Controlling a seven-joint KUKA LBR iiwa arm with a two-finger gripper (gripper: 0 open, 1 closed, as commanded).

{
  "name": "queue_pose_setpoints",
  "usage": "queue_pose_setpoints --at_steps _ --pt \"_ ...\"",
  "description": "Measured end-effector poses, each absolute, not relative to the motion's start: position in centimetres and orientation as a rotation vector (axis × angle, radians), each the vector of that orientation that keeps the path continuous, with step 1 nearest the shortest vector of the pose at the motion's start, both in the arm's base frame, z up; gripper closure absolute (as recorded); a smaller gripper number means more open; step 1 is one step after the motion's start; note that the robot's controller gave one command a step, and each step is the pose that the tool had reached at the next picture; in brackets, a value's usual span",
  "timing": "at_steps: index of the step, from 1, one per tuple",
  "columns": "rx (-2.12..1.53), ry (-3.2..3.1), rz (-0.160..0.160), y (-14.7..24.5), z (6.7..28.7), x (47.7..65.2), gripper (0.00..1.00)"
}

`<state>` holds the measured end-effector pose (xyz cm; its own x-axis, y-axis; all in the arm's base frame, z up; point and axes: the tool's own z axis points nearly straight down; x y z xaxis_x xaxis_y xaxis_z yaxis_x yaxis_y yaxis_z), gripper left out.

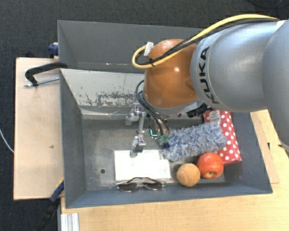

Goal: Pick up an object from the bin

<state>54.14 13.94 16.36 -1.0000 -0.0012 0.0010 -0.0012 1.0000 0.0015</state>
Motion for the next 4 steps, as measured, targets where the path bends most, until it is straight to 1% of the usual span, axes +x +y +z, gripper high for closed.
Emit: queue_pose_setpoints --at_steps 1,2,3,4 --pt "0.000 -3.142 -0.003 13.9 16.4 54.2 0.00" --pt "0.120 -3.149 -0.004 13.9 14.7 53.6 0.00" --pt "0.323 -3.124 -0.001 13.7 11.0 51.9 0.00" --pt "0.128 -3.138 -0.001 14.5 9.3 51.4 0.00"
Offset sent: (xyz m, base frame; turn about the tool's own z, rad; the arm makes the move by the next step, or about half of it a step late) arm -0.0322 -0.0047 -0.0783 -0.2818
